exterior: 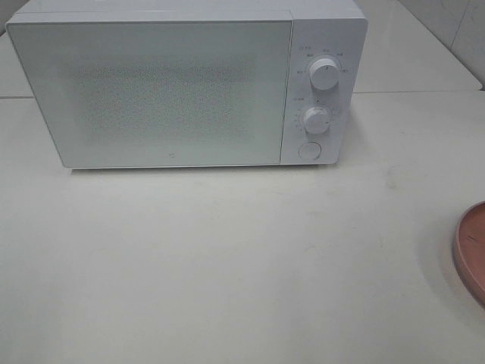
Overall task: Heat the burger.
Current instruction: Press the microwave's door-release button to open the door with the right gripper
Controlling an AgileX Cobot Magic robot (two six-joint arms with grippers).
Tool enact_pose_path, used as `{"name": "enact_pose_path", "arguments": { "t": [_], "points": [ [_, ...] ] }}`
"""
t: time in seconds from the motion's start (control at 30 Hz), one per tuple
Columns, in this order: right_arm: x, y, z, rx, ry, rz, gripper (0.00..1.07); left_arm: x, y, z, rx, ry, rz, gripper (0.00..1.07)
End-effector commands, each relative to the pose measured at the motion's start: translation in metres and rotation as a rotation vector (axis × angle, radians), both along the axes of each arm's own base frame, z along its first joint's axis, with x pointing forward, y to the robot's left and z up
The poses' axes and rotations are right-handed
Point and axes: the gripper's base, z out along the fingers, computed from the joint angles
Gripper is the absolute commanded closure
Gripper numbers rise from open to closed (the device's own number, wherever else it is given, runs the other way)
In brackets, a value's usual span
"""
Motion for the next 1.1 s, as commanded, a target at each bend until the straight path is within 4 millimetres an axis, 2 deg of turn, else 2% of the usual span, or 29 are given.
{"name": "enact_pose_path", "arguments": {
  "t": [0.03, 0.53, 0.63, 0.77, 1.1],
  "points": [
    [-0.005, 0.000, 0.000, -0.006, -0.040, 0.003, 0.31, -0.002, 0.000, 0.001, 0.004, -0.028, 0.005, 0.09],
    [-0.004, 0.000, 0.000, -0.006, -0.041, 0.003, 0.31, -0.002, 0.000, 0.001, 0.004, -0.028, 0.005, 0.09],
    [-0.003, 0.000, 0.005, -0.001, -0.038, 0.001, 0.31, -0.002, 0.000, 0.001, 0.004, -0.028, 0.005, 0.09],
    [0.006, 0.001, 0.014, -0.002, -0.020, 0.002, 0.31, -0.002, 0.000, 0.001, 0.004, -0.028, 0.005, 0.09],
    [0.036, 0.003, 0.019, -0.009, 0.043, 0.008, 0.31, -0.002, 0.000, 0.001, 0.004, -0.028, 0.005, 0.09]
  ]
}}
